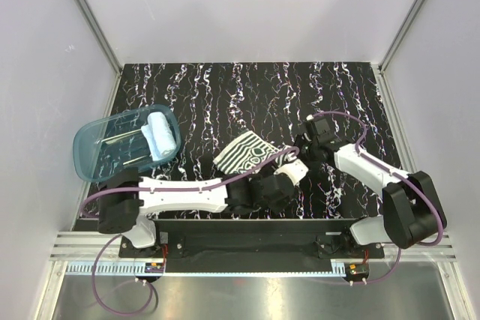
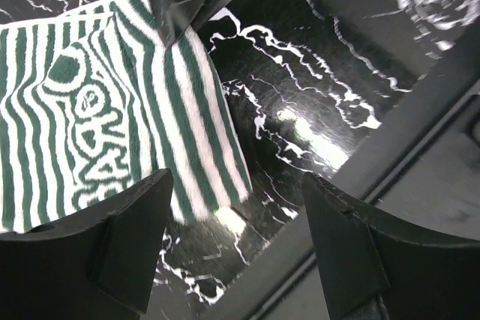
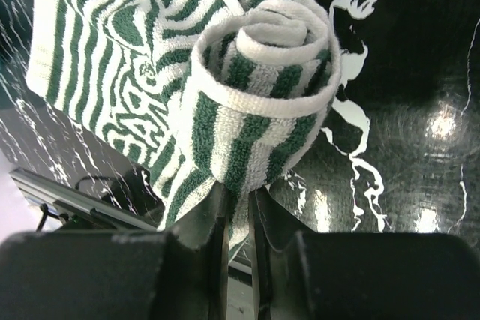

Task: Roll the towels
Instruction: Roll the towel

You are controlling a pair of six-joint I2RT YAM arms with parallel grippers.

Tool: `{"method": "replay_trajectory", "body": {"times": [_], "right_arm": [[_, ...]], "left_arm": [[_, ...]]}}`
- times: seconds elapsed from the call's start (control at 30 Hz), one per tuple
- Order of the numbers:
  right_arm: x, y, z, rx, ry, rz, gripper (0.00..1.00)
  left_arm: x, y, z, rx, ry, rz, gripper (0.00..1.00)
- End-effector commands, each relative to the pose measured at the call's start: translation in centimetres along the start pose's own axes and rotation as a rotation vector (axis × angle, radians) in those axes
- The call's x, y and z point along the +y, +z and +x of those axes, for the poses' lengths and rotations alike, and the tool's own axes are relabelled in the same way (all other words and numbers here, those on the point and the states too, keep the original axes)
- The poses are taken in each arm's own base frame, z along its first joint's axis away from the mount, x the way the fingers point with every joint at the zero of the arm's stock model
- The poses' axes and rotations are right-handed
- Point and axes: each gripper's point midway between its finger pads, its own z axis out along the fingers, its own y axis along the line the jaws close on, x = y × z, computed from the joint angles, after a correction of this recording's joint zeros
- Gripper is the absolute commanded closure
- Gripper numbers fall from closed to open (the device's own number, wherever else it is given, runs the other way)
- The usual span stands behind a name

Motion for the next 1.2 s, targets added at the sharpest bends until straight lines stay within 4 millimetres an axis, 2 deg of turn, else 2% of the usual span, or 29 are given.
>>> {"method": "replay_trajectory", "body": {"times": [0.0,0.2,0.5,0.73,0.8,0.93,1.0,1.13,1.17], "right_arm": [[0.4,-0.4,0.1,0.017,-0.033,0.032,0.85],[0.5,-0.5,0.2,0.033,-0.040,0.041,0.84],[1.4,-0.9,0.2,0.056,-0.037,0.013,0.84],[1.6,-1.1,-0.1,0.073,-0.055,0.031,0.83],[1.4,-1.1,0.0,0.076,-0.055,0.038,0.83],[0.8,-1.0,0.3,0.084,-0.046,0.046,0.83],[0.4,-0.9,0.4,0.088,-0.040,0.051,0.83],[0.0,-0.8,0.6,0.095,-0.031,0.055,0.83],[-0.2,-0.8,0.6,0.096,-0.030,0.060,0.83]], "left_arm": [[-0.5,1.9,-0.7,-0.034,0.049,-0.016,0.25],[-0.8,4.3,1.9,0.032,0.068,-0.033,0.26],[-0.8,5.1,5.4,0.101,0.019,-0.033,0.26],[0.7,6.0,9.2,0.172,-0.014,-0.085,0.25],[1.0,6.2,9.2,0.173,-0.035,-0.089,0.19],[1.7,6.9,9.8,0.195,-0.062,-0.094,0.18],[1.9,7.4,10.3,0.217,-0.066,-0.092,0.20],[2.2,8.0,10.8,0.240,-0.080,-0.084,0.40],[2.1,8.1,10.9,0.247,-0.087,-0.073,0.51]]}}
